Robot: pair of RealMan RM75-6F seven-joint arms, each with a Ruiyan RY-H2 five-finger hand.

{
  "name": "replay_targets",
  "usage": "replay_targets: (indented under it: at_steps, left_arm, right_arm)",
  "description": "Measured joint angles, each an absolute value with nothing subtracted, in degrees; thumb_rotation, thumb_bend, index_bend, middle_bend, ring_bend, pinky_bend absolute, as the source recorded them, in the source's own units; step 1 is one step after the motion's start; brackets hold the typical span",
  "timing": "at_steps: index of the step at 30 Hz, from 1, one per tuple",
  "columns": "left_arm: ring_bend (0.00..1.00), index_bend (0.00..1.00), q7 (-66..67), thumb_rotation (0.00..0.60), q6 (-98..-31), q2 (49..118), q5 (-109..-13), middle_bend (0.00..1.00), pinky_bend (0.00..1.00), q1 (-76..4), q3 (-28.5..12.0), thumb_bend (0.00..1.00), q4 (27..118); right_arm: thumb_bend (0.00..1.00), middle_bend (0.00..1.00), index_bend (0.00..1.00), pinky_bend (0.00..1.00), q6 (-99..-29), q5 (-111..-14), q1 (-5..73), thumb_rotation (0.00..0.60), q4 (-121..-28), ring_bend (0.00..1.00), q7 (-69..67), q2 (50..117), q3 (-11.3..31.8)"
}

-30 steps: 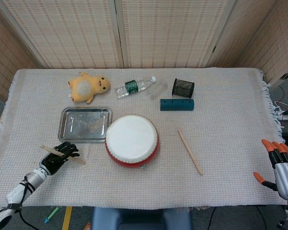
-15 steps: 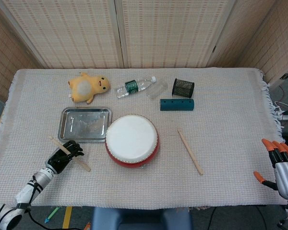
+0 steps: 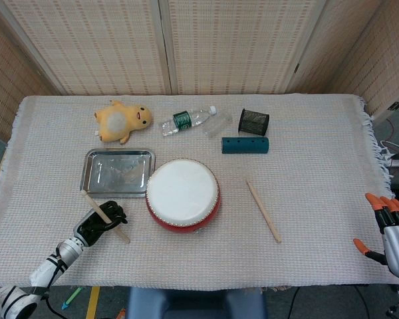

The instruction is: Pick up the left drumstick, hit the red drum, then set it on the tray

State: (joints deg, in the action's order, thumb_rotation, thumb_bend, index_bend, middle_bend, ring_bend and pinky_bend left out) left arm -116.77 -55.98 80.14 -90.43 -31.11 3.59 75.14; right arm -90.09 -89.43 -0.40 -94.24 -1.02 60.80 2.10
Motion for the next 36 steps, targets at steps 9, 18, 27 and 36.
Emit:
replay_targets:
  at_steps: [9, 18, 27, 36]
  left_arm:
    - [0.46, 0.55, -112.9, 0.6, -56.96, 80.77, -91.03, 0.53, 0.43, -31.0, 4.42, 0.23, 75.57]
    - [0.46, 0.57, -108.21, 0.6, -58.2, 81.72, -91.37, 0.55, 0.42, -30.5, 5.15, 0.2, 75.94]
    - [0.57, 0.66, -101.85, 0.6, -59.13, 82.8, -90.95, 0.67, 0.49, -29.64, 5.61, 0.2, 76.94]
    - [0.64, 0.7, -97.32, 0.6, -59.9, 83.69, -90.45, 0.73, 0.61, -28.76, 5.81, 0.2, 78.27]
  right_arm:
    - [0.18, 0.13, 0.0, 0.11, -90.33, -89.55, -0.53, 0.6, -94.04, 0.0, -1.24, 60.85, 2.12]
    - [0.18, 0.13, 0.0, 0.11, -90.6, -89.73, -0.63, 0.6, -94.16, 0.0, -1.09, 60.76, 2.16]
    - [0.18, 0.13, 0.0, 0.11, -90.94, -90.02, -0.71, 0.6, -94.14, 0.0, -1.07, 60.79, 2.21]
    - [0.18, 0.13, 0.0, 0.11, -91.41, -90.4, -0.83, 0.6, -94.17, 0.0, -1.03, 60.73, 2.25]
